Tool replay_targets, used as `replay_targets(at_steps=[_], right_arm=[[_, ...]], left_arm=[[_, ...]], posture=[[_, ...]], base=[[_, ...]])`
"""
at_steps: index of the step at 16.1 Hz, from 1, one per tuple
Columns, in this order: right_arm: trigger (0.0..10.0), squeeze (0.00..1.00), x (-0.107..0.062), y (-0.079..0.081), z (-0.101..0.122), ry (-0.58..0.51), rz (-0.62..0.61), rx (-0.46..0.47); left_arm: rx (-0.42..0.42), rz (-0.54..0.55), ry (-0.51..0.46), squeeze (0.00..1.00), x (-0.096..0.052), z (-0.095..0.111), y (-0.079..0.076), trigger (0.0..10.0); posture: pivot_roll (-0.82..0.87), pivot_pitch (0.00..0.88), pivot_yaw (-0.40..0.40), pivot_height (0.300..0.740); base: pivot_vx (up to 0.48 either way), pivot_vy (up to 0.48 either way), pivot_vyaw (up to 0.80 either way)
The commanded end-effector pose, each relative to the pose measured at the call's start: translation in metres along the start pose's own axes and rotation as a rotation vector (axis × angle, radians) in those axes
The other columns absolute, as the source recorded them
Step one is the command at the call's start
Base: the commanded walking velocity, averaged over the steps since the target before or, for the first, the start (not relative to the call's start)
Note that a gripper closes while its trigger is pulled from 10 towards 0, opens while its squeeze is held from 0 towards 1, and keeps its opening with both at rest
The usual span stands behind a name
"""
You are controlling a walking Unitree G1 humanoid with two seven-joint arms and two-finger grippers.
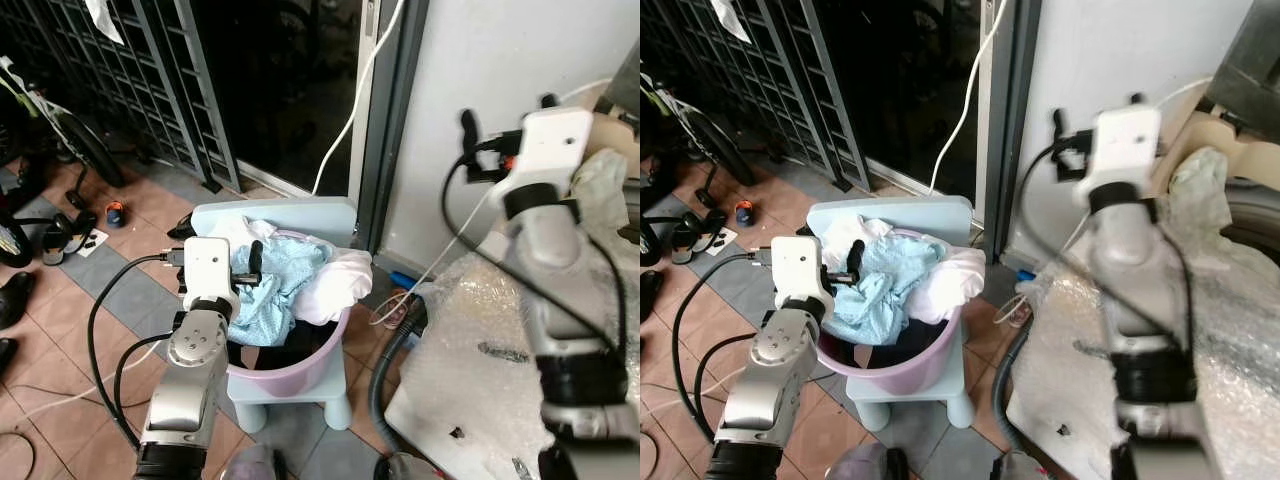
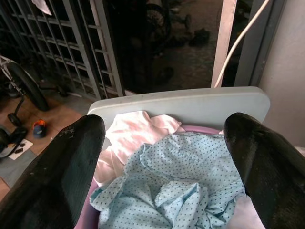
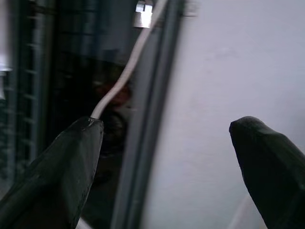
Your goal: Clothes washing
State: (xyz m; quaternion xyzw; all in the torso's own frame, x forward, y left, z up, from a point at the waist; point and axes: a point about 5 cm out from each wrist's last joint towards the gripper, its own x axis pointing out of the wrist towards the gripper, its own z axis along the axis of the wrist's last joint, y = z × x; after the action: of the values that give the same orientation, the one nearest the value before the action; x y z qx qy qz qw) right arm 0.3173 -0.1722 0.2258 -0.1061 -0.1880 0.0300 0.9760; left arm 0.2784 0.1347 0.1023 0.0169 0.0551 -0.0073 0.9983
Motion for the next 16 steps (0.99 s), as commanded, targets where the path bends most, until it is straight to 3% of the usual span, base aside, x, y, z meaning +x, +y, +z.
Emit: replay_targets(at_steps=[1, 10, 13, 16], right_arm=[[10.0, 0.0, -0.006, 0.012, 0.001, 0.0, 0.053, 0.016], [10.0, 0.0, -0.027, 0.03, -0.019, 0.065, 0.101, 0.065], [10.0, 0.0, -0.047, 0.039, -0.048, 0.153, 0.081, 0.043], [10.0, 0.0, -0.072, 0.061, -0.077, 0.26, 0.099, -0.006]], left_arm=[[0.01, -0.004, -0.001, 0.0, 0.001, -0.001, 0.0, 10.0], [0.017, -0.003, -0.012, 0.0, 0.005, 0.0, 0.001, 10.0], [0.014, -0.007, -0.016, 0.0, 0.006, 0.0, 0.0, 10.0], [0.004, -0.004, 0.0, 0.0, 0.007, -0.003, 0.002, 10.0]], posture=[[-0.03, 0.0, 0.084, 0.74], [-0.03, 0.0, 0.093, 0.74], [-0.03, 0.0, 0.099, 0.74], [-0.02, 0.0, 0.109, 0.74]], base=[[-0.277, 0.0, 0.0], [-0.331, 0.0, 0.0], [-0.095, 0.0, 0.0], [0.0, 0.0, 0.0]])
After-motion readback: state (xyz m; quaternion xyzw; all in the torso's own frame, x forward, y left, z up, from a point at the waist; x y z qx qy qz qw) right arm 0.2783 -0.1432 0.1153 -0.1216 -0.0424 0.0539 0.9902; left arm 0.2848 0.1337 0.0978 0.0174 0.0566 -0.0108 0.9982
